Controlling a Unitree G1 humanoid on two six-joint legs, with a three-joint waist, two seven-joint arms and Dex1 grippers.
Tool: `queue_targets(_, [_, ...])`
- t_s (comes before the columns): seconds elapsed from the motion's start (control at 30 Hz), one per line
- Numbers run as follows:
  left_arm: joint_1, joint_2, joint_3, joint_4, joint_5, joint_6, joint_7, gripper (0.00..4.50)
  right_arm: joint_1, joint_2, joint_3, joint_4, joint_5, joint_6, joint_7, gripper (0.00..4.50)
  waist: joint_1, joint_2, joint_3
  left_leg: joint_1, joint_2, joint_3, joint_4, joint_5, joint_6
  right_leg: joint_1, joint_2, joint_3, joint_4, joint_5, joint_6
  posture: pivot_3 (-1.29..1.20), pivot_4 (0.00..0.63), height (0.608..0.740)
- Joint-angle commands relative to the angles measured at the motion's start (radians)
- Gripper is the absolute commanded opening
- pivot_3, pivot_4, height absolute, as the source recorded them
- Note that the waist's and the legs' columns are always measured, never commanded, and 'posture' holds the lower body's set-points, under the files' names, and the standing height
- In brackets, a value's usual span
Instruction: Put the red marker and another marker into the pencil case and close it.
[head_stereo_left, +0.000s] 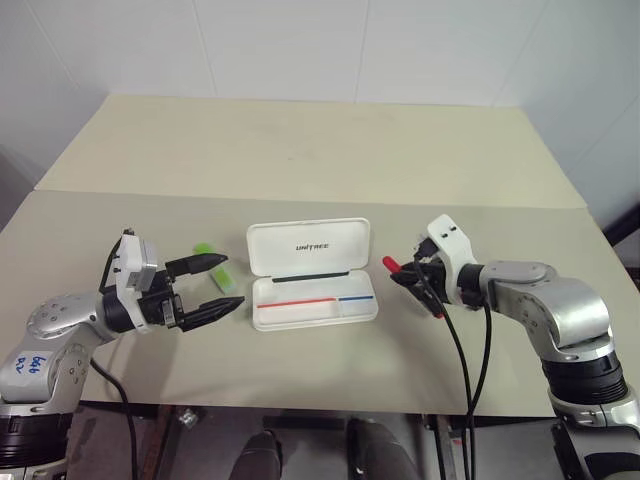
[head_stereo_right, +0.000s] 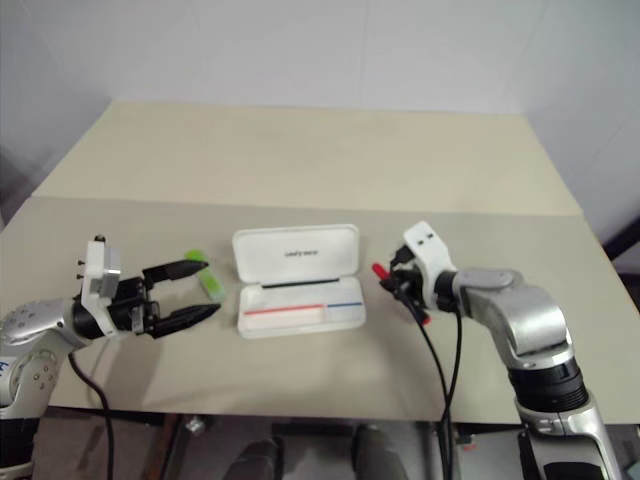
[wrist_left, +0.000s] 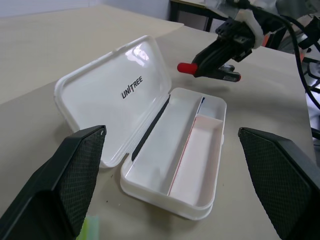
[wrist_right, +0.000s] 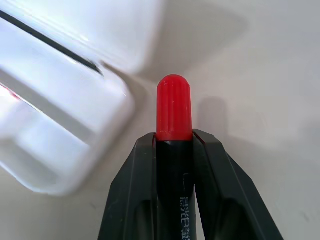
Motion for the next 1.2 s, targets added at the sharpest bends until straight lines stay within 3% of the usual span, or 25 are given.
queue_targets(0.03, [0.003,0.008,0.039,-0.029,-0.008,-0.012,0.004,4.50,-0.040,0.018,-0.003,-0.071,0.045,0.000,0.007,1.37,0.001,0.000,0.000,0.000,0.000,0.000,0.000,0.000,0.000,0.000,0.000,0.000,0.000,0.000,0.000,0.00,0.150,0.740])
queue_targets(0.2, [0.002,0.010,0.042,-0.029,-0.008,-0.008,-0.003,4.50,-0.073,0.002,0.039,-0.134,0.090,-0.064,0.077,1.37,0.002,0.000,0.000,0.000,0.000,0.000,-0.001,0.000,0.000,0.000,0.000,0.000,-0.001,0.000,0.000,0.00,0.150,0.740])
queue_targets(0.3, [0.002,0.015,0.041,-0.026,-0.007,-0.007,-0.014,4.50,-0.099,-0.051,0.127,-0.184,0.076,-0.135,0.157,1.37,0.002,0.001,0.000,0.000,0.000,0.000,-0.001,0.000,0.000,0.000,0.000,0.000,-0.001,0.000,0.000,0.00,0.150,0.740])
queue_targets(0.43, [0.001,0.023,0.036,-0.019,-0.003,-0.008,-0.030,4.50,-0.142,-0.080,0.264,-0.190,0.000,-0.290,0.229,1.37,0.000,0.001,0.000,0.000,0.000,0.000,-0.001,0.000,0.000,0.000,0.000,-0.001,-0.001,-0.001,-0.001,0.00,0.150,0.740])
queue_targets(0.67, [0.018,0.028,0.040,-0.028,0.005,-0.013,-0.038,4.50,-0.240,0.011,0.482,-0.041,-0.219,-0.628,0.291,1.37,-0.002,0.001,0.000,0.000,0.000,0.000,-0.001,0.000,0.000,-0.001,0.000,-0.001,-0.001,0.000,-0.001,0.00,0.150,0.740])
queue_targets(1.17, [0.096,0.019,0.080,-0.101,-0.007,-0.007,0.003,4.50,-0.336,0.171,0.543,0.229,-0.414,-0.719,0.310,1.37,-0.001,0.001,0.000,0.000,0.000,-0.001,-0.002,-0.001,-0.001,-0.001,-0.001,-0.002,0.000,-0.001,-0.001,0.00,0.150,0.740])
queue_targets(1.2, [0.095,0.019,0.081,-0.100,-0.006,-0.007,0.004,4.50,-0.339,0.174,0.545,0.238,-0.425,-0.725,0.313,1.72,-0.001,0.001,0.000,0.000,0.000,-0.001,-0.002,-0.001,-0.001,-0.001,-0.001,-0.002,0.000,-0.001,-0.001,0.00,0.150,0.740])
